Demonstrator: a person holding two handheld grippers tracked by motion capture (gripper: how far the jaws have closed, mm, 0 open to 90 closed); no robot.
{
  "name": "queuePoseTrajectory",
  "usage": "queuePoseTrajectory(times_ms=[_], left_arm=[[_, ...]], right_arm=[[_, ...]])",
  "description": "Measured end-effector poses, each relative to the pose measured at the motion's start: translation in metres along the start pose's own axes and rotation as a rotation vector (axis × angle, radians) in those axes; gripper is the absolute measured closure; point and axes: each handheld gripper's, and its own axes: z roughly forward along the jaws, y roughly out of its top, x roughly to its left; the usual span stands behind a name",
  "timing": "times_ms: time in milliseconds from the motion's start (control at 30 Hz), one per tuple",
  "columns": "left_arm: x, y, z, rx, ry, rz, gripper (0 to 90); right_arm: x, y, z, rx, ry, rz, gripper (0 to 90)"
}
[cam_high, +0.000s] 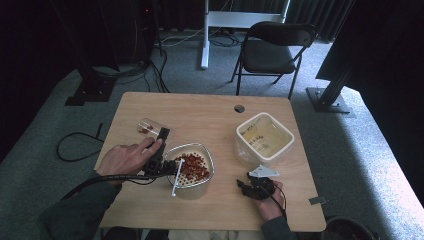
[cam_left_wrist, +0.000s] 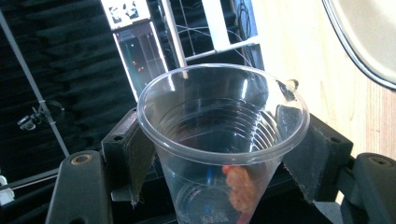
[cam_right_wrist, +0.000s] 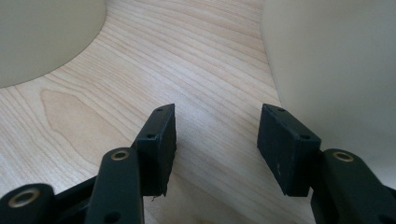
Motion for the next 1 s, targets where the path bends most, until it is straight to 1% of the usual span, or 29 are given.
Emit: queuePoseTrajectory(times_ms=[167,200,333,467,600,800,867,933,1000], left_arm=[[-0.001,0.001,0.0,0.006,-0.005,0.003,30.8],[-0.001,0.001,0.0,0.0,-0.002,0.002,30.8],[-0.001,0.0,0.0,0.004,-0.004,-0.015,30.8],[-0.001,-0.004,-0.001,0.014,-0.007,-0.023,30.8],[-0.002,-0.005,-0.001,0.012,-0.011,-0.016,30.8],[0.0,-0.006,-0.002,0.007,-0.015,-0.052,30.8],[0.001,-0.007,-0.002,0.001,-0.026,-0.076,30.8],[0.002,-0.008,-0.002,-0.006,-0.034,-0.108,30.7],[0.003,-0.009,-0.001,-0.021,-0.048,-0.163,30.8]], right_arm=[[0.0,0.0,0.0,-0.001,0.001,0.001,46.4],[0.0,0.0,0.0,-0.001,0.001,0.001,46.4],[0.0,0.0,0.0,0.0,0.002,0.001,46.4],[0.0,0.0,0.0,0.0,0.0,-0.001,46.4],[0.0,0.0,0.0,0.0,0.0,-0.002,46.4],[0.0,0.0,0.0,0.0,0.0,0.0,46.4],[0.0,0.0,0.0,0.0,0.001,0.0,46.4],[0.0,0.0,0.0,0.0,0.001,0.0,46.4],[0.0,0.0,0.0,0.0,0.002,0.001,46.4]])
